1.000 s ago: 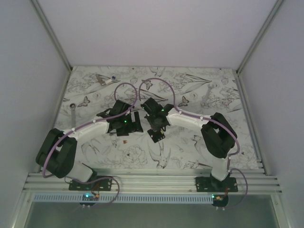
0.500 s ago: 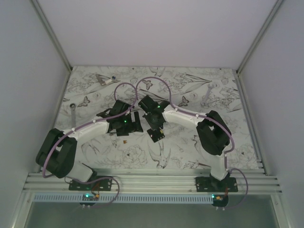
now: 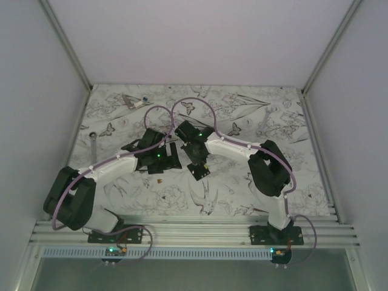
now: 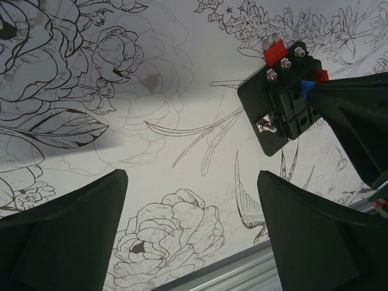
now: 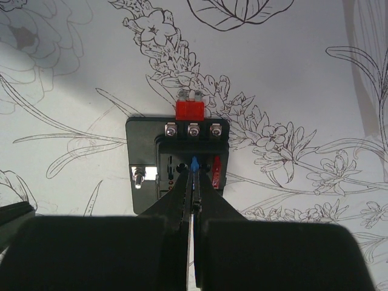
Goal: Snap on the fuse box
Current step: Install the fuse at the fuse box base.
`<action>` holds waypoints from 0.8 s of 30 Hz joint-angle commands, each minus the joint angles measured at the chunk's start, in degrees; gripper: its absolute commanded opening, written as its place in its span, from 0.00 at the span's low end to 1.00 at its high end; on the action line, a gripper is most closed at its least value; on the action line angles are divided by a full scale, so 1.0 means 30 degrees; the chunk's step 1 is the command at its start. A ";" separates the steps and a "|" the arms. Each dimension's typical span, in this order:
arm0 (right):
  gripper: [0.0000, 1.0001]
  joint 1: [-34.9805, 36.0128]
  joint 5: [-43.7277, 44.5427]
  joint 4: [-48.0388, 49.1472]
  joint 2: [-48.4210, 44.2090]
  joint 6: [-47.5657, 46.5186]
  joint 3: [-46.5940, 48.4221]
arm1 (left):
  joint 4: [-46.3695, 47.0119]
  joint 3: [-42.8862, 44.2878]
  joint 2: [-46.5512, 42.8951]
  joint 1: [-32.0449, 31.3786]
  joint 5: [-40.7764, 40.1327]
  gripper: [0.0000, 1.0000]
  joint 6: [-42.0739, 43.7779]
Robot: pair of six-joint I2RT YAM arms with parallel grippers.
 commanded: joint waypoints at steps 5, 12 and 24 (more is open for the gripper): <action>0.12 -0.0006 -0.0159 0.0687 -0.0446 0.0094 -0.0963 | 0.0010 -0.0625 -0.1199 0.0183 -0.0163 0.92 -0.0083; 0.26 0.0241 0.0319 0.0746 -0.2137 0.0167 -0.0942 | -0.0012 -0.0815 -0.1543 0.0226 -0.0099 0.92 -0.0117; 0.41 0.0393 0.0386 0.2638 -0.4927 0.0062 -0.3030 | -0.0481 -0.1279 -0.2402 0.0250 -0.0443 0.92 0.0072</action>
